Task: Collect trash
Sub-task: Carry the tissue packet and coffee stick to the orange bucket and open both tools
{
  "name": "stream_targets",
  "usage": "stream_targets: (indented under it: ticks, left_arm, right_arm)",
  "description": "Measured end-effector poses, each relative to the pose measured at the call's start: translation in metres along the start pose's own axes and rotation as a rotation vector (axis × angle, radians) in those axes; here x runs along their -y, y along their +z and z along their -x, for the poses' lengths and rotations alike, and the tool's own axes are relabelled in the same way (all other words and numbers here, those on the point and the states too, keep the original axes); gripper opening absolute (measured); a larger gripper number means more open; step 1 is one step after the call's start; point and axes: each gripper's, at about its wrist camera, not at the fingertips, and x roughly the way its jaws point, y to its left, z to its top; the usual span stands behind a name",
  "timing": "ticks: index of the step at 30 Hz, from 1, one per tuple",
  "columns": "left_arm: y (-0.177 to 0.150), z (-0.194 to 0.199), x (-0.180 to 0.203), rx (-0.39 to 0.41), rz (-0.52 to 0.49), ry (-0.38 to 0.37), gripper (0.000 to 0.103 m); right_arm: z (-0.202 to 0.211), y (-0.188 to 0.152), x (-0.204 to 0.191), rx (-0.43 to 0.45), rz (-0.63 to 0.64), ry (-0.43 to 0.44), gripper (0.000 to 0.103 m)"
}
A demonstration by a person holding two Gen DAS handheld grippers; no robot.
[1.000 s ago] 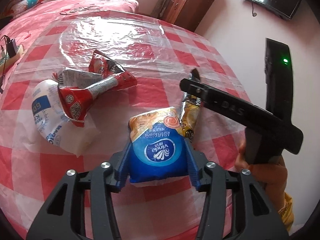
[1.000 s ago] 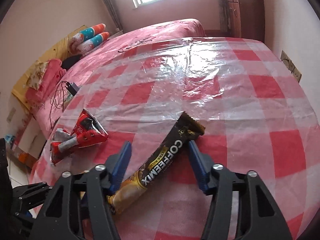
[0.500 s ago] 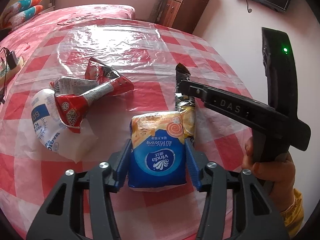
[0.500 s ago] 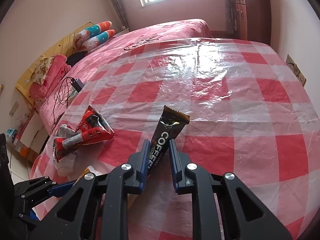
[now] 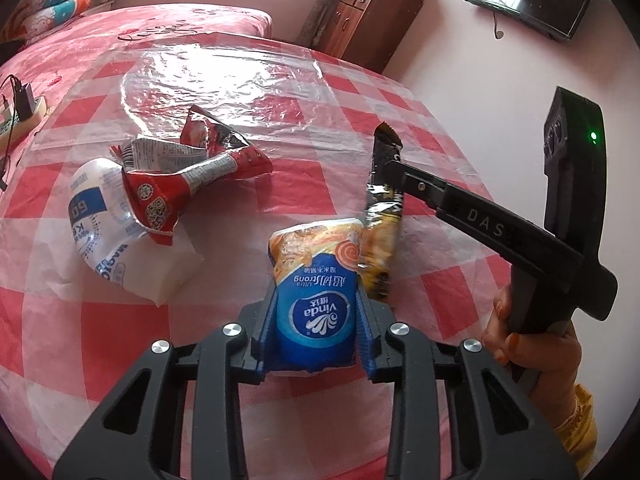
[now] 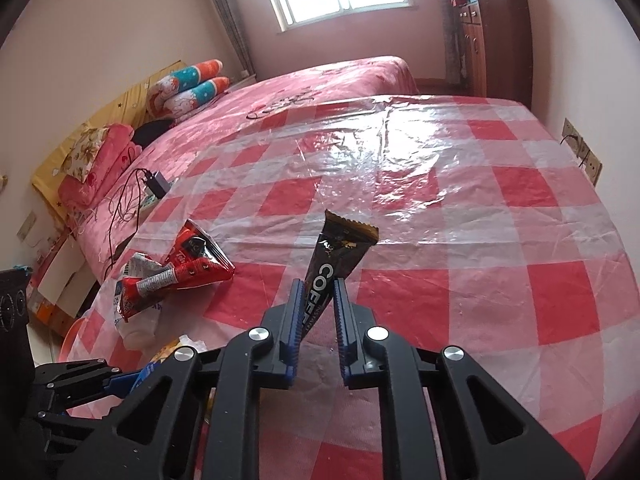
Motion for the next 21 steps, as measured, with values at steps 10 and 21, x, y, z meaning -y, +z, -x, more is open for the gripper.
stream_targets:
  ticks: [10, 21]
  left_arm:
    - [-0.004, 0.021, -0.009, 0.031, 0.004, -0.042, 0.034]
    - [-0.012, 0.045, -0.033, 0.054, 0.011, -0.072, 0.034]
  right_arm:
    - [0.021, -0.001, -0.002, 0.052, -0.015, -0.028, 0.01]
    - [0.033, -0.004, -0.017, 0.042, -0.034, -0.05, 0.01]
